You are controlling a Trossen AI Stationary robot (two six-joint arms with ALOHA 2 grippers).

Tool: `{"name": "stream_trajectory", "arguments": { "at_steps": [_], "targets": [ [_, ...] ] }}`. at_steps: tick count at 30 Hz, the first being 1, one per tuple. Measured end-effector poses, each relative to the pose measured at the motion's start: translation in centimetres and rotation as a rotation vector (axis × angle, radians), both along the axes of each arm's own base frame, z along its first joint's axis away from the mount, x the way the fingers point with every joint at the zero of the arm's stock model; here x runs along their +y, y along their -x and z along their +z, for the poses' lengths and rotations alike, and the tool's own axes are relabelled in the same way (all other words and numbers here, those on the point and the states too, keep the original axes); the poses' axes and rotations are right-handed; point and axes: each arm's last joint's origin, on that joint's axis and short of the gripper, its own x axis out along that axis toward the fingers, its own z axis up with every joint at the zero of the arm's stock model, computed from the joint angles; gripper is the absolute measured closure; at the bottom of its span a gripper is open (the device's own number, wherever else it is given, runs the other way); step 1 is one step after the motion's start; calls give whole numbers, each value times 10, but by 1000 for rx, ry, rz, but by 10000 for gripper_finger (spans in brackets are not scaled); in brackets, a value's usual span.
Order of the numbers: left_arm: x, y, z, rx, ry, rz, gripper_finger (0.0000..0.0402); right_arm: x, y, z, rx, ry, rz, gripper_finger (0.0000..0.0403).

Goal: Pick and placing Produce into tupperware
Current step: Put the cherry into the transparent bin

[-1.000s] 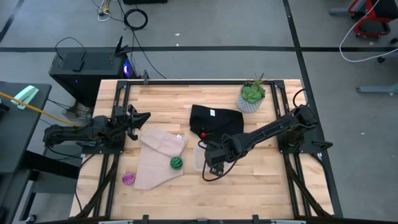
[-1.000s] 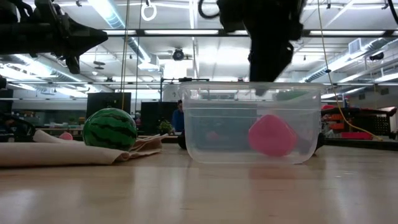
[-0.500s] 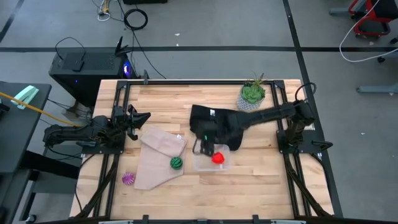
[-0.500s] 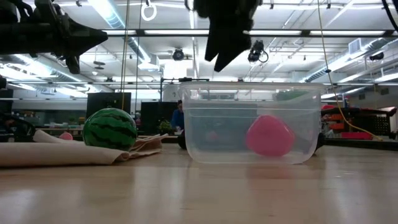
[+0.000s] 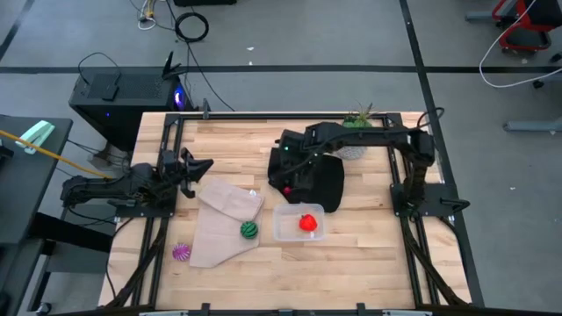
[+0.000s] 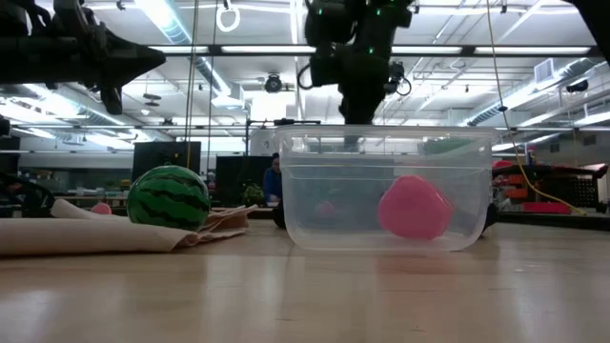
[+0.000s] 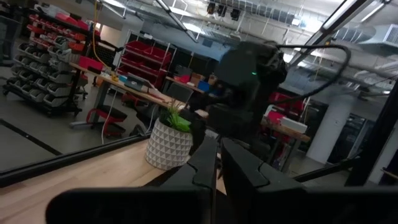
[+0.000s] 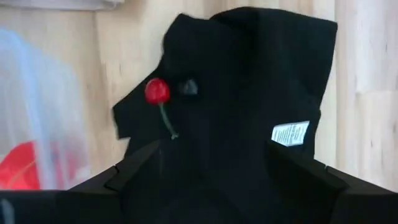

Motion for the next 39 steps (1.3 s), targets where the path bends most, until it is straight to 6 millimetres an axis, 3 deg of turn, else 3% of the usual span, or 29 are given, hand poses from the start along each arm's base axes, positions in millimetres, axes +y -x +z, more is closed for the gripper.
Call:
{"name": "stream_trajectory", "arguments": {
  "at_steps": [4, 16, 25, 39],
  "targets": [
    [0, -1, -3, 36, 0, 0, 369, -4, -4, -13, 30, -42, 20, 122],
    [0, -2, -4, 78, -70, 16, 376, 13, -25, -56, 101, -99, 89, 137],
    [0, -3, -5, 82, -69, 16, 371, 15, -29, -65, 96, -134, 99, 160],
    [0, -3, -5, 84, -69, 16, 378, 15, -32, -69, 92, -145, 109, 163]
  ]
}}
